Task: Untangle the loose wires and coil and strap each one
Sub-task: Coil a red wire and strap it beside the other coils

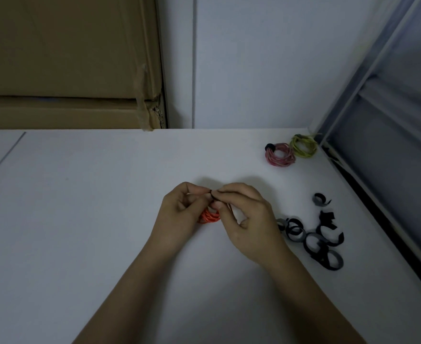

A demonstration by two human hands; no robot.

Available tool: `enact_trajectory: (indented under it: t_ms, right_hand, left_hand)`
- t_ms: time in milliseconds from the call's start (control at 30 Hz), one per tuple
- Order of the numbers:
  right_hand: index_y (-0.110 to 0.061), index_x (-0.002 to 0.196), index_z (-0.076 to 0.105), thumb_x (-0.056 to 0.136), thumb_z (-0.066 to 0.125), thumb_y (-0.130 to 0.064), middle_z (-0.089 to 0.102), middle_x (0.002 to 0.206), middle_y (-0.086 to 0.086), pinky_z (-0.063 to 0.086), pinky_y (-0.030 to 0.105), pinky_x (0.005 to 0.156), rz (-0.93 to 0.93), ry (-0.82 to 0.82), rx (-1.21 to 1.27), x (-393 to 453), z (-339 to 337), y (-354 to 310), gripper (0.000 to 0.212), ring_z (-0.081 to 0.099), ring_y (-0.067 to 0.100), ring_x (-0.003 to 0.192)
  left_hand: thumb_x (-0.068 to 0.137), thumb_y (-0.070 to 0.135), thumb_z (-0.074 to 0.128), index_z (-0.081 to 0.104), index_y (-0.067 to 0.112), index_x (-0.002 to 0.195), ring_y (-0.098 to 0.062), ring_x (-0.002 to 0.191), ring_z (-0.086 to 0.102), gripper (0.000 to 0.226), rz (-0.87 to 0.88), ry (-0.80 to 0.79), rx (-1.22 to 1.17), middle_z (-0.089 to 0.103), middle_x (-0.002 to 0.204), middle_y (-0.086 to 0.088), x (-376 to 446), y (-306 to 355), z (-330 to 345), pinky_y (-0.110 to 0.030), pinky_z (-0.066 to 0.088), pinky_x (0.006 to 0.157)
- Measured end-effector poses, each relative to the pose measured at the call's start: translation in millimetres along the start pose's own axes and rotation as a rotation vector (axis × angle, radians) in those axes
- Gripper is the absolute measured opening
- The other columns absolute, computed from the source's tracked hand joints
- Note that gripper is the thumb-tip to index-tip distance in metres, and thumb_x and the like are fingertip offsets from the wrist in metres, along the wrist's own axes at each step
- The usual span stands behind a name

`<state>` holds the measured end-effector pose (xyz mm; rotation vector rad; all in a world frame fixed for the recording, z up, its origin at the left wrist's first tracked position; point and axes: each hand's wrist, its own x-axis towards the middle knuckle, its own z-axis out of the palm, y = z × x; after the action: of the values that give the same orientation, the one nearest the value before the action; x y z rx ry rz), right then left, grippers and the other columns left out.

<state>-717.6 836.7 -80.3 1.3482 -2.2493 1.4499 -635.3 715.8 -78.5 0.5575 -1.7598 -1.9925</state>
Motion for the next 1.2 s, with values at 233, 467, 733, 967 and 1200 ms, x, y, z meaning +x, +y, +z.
enact_trajectory:
  t_ms: [233, 467, 733, 967, 1200]
  right_hand:
    - [-0.006, 0.100, 0.074, 0.085, 0.063, -0.008, 0.065, 0.100, -0.006, 0.050, 0.016, 0.081, 0.025, -0.020, 0.075, 2.8, -1.0, -4.3, 0.019, 0.062, 0.004, 0.094]
    - [-0.008, 0.093, 0.075, 0.080, 0.071, 0.000, 0.068, 0.091, -0.003, 0.056, 0.025, 0.074, 0.131, 0.044, 0.213, 1.1, -0.5, -3.5, 0.016, 0.066, 0.007, 0.084]
    - [-0.011, 0.090, 0.074, 0.079, 0.069, 0.000, 0.068, 0.087, -0.004, 0.054, 0.030, 0.074, 0.153, 0.069, 0.079, 0.6, -2.2, 1.7, 0.017, 0.064, 0.008, 0.081]
    - [-0.010, 0.093, 0.075, 0.080, 0.069, 0.003, 0.071, 0.089, -0.003, 0.055, 0.022, 0.074, 0.134, 0.050, 0.167, -2.0, -2.2, 3.1, 0.019, 0.066, 0.004, 0.082]
    - [-0.027, 0.089, 0.072, 0.080, 0.071, 0.001, 0.073, 0.086, -0.012, 0.055, 0.021, 0.076, 0.205, 0.056, 0.314, 0.8, -3.6, -0.7, 0.029, 0.069, 0.006, 0.082]
  left_hand:
    - [0.096, 0.010, 0.052, 0.065, 0.003, 0.093, -0.020, 0.080, 0.071, 0.015, 0.023, -0.031, 0.004, 0.073, 0.082, -0.009, 1.2, 0.4, -5.5, -0.026, 0.056, 0.075]
    - [0.095, 0.010, 0.054, 0.064, 0.004, 0.094, -0.026, 0.083, 0.071, 0.012, 0.040, -0.069, 0.003, 0.074, 0.085, -0.012, 0.2, 1.8, -3.8, -0.030, 0.058, 0.075]
    - [0.091, 0.003, 0.059, 0.059, 0.011, 0.097, -0.018, 0.072, 0.072, 0.010, 0.010, -0.143, 0.080, 0.074, 0.078, -0.008, -1.7, 1.7, 0.5, -0.018, 0.053, 0.065]
    - [0.087, 0.006, 0.063, 0.060, 0.018, 0.096, -0.012, 0.070, 0.070, 0.016, 0.096, -0.077, 0.368, 0.073, 0.074, 0.002, -4.8, -3.1, 2.7, -0.025, 0.055, 0.068]
    - [0.088, 0.018, 0.063, 0.070, 0.022, 0.092, -0.006, 0.072, 0.065, 0.009, 0.213, 0.037, 0.458, 0.070, 0.079, 0.009, -7.7, -4.1, 4.0, -0.017, 0.051, 0.065]
